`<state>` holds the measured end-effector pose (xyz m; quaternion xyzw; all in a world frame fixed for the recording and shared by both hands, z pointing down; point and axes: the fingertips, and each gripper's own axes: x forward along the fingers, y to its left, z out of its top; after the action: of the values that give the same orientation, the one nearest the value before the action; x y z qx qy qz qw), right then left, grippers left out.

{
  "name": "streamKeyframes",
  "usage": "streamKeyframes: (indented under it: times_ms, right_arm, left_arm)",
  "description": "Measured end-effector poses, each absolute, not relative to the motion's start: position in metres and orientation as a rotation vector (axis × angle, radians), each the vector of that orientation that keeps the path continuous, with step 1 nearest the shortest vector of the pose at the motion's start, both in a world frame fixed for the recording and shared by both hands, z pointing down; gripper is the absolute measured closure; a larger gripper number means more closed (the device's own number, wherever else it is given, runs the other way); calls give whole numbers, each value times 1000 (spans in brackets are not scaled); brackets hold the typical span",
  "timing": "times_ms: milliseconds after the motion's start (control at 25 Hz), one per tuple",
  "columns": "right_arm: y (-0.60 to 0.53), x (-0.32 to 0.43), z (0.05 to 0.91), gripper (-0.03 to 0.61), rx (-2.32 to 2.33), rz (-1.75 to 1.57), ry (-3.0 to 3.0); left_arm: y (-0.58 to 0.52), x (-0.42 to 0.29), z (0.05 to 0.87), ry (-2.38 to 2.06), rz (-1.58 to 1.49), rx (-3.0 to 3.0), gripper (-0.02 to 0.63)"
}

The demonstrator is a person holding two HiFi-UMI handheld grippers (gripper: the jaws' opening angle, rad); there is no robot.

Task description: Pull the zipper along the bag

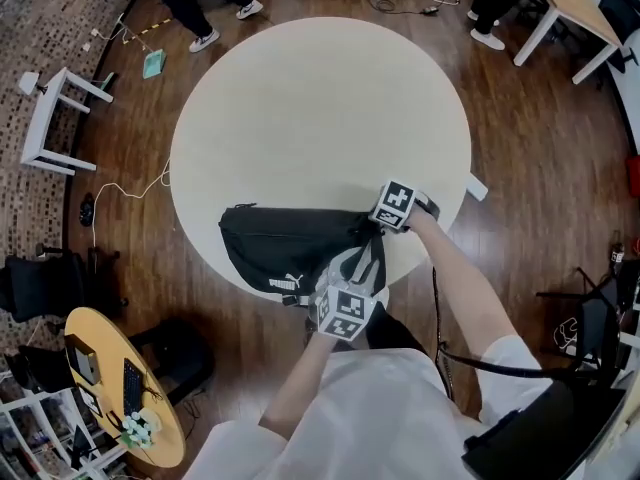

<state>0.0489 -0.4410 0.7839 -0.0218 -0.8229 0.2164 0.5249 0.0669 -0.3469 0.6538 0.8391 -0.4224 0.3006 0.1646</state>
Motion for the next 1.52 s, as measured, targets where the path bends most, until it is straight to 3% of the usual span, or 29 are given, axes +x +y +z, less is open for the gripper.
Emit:
streamKeyframes:
  times_ms: [80, 160, 600, 680, 760, 920, 1280, 1520]
  right_arm:
    - [-440, 49, 784, 588, -85, 547, -1962]
    - [-440, 49, 784, 588, -101, 573, -1973]
    - [-440, 45, 781, 588, -91, 565, -2007]
    - [-439, 45, 781, 588, -86, 562, -2007]
    - [-440, 45, 781, 588, -84, 566, -2005]
    - [-440, 46, 782, 588, -86, 579, -1997]
    - [-439, 48, 784, 588, -43, 588, -1969]
    - [-439, 48, 786, 588, 27, 559, -1948]
  left_arm:
    - [-352, 75, 674, -1145, 1028, 2424, 402]
    - [-358, 82, 693, -1103, 1185, 2456, 382]
    - [-389, 100, 762, -1027, 1374, 2342, 362]
    - [-391, 103, 765, -1022, 1368, 2336, 379]
    - [-393, 108, 766, -1033, 1349, 2331, 450]
    - [-393, 105, 761, -1068, 1280, 2314, 520]
    - [-359, 88, 750, -991, 1171, 2326, 555]
    - [-345, 66, 717, -1015, 944, 2320, 598]
